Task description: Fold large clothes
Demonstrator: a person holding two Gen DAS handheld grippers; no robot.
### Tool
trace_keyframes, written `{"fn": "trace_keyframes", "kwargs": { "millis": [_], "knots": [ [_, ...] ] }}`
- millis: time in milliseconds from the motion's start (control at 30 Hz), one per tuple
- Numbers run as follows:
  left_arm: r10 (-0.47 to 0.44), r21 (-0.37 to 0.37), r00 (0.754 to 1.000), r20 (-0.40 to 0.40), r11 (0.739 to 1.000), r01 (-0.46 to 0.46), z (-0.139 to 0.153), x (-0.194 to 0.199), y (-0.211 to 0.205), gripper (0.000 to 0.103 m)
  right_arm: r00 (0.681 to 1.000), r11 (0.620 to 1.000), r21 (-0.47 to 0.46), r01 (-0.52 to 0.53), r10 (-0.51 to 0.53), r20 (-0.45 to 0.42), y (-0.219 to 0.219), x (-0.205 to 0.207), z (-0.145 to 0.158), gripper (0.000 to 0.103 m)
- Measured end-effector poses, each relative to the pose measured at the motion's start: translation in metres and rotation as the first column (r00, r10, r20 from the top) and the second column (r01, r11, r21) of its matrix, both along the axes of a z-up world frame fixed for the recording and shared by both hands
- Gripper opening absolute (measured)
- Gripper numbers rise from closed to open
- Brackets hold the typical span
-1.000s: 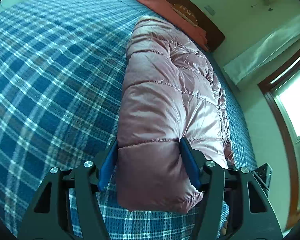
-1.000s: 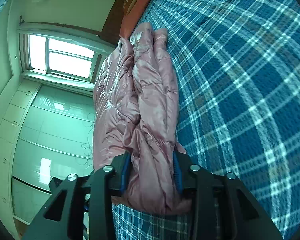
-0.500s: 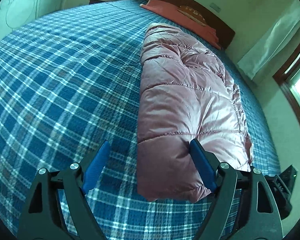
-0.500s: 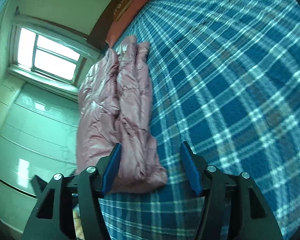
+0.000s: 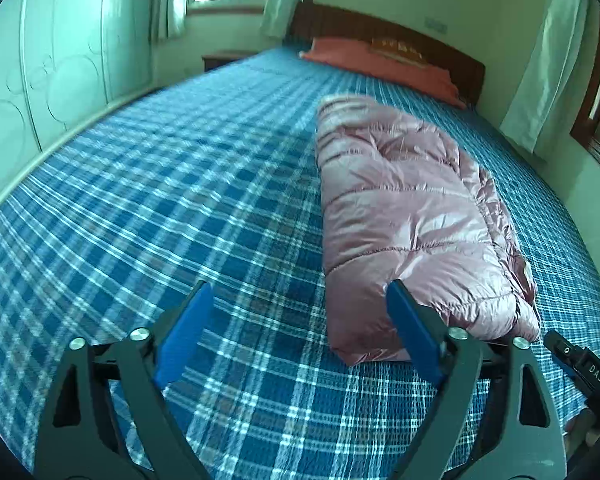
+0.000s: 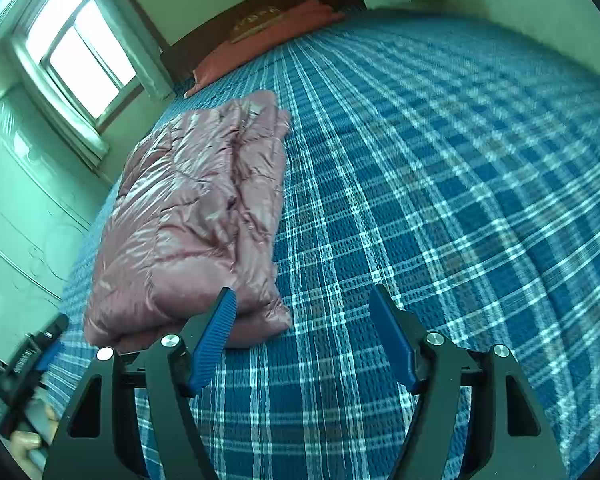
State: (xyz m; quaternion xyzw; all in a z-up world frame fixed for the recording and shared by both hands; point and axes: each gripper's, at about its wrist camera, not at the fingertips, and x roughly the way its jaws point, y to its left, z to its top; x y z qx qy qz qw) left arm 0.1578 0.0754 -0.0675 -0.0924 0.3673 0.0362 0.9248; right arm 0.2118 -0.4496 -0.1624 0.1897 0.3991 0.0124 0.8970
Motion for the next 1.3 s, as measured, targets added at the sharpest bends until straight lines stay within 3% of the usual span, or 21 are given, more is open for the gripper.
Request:
{"fn": "trace_keyframes", "kwargs": {
  "millis": [200, 500, 933, 1300],
  "knots": [
    [-0.016, 0.081, 0.997, 0.073, 0.997, 0.01, 0.023, -0.027, -0.014, 0.093, 0.997, 0.987, -0.163, -0.013, 0.025, 0.073, 0.034, -0.022, 0.028, 0.074],
    [-0.03, 0.122, 0.99, 0.139, 0.992, 0.013, 0.056, -0.052, -0.028, 0.094, 0.984, 0.969, -0.244, -0.023, 0.065, 0.167, 0.07, -0.04, 0.072, 0.076],
    [-0.035, 0.126, 0.979, 0.201, 0.992, 0.01, 0.085, -0.08, -0.034, 0.095, 0.964, 0.972, -0.227, -0.055, 0.111, 0.243, 0.085, -0.068, 0.107, 0.078],
    [-0.041, 0.125, 0.976, 0.212, 0.992, 0.015, 0.091, -0.088, -0.038, 0.095, 0.961, 0.971, -0.23, -0.06, 0.118, 0.25, 0.09, -0.074, 0.111, 0.078]
  ]
}}
